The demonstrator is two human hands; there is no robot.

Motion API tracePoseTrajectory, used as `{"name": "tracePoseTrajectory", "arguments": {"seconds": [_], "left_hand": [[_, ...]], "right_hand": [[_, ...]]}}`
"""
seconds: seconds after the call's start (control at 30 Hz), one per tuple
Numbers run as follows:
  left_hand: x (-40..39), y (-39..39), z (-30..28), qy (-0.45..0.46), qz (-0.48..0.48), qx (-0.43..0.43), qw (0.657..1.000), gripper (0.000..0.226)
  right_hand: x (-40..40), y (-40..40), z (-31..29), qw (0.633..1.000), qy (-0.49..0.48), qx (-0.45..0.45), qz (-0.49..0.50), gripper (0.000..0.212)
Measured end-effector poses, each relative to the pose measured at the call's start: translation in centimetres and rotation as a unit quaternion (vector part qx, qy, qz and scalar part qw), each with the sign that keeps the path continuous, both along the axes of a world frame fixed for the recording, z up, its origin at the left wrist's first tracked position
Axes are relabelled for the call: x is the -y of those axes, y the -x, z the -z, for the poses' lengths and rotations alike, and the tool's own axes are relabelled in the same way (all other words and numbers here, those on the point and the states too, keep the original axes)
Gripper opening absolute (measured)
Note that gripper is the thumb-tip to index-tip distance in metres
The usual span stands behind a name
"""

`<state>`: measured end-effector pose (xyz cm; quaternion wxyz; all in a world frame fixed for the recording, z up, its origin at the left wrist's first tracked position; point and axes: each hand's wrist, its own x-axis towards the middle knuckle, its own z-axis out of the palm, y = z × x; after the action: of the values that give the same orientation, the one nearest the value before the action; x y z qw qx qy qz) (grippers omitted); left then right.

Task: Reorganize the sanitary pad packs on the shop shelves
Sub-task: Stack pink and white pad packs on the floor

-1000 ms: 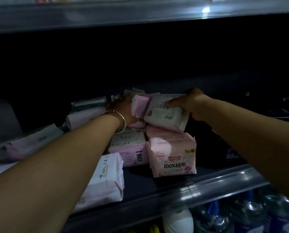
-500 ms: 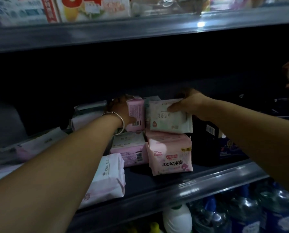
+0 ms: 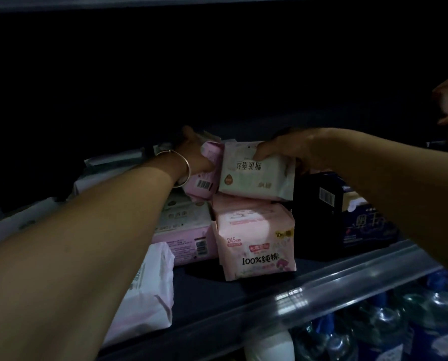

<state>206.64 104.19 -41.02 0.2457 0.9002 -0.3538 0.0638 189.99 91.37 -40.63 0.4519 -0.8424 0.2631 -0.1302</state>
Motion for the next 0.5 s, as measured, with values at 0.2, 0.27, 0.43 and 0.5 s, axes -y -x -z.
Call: {"name": "tracePoseTrajectory", "arguments": {"seconds": [0.2, 0.27, 0.43, 0.5], "left_hand": [[0.4, -0.6, 0.6, 0.007, -0.007, -0.024, 1.000, 0.102], [0.3, -0.3, 0.9, -0.031, -0.010, -0.027, 0.999, 0.116], [0.2, 0.5, 1.5, -0.016, -0.044, 0.026, 0.999, 0.132], [-0.4, 1.4, 1.0, 0.008, -0.063, 0.076, 0.995, 0.123]], "right_hand": [[0.6, 0.1, 0.2, 0.999, -0.033, -0.001, 0.003, 0.034], [0.6, 0.1, 0.2, 0.999, -0.036, -0.015, -0.004, 0.040], [0.2, 0.6, 0.2, 1.000, -0.024, 0.010, -0.008, 0.037], [0.0, 1.2, 0.3, 0.998, -0.006, 0.056, 0.002, 0.034]]}}
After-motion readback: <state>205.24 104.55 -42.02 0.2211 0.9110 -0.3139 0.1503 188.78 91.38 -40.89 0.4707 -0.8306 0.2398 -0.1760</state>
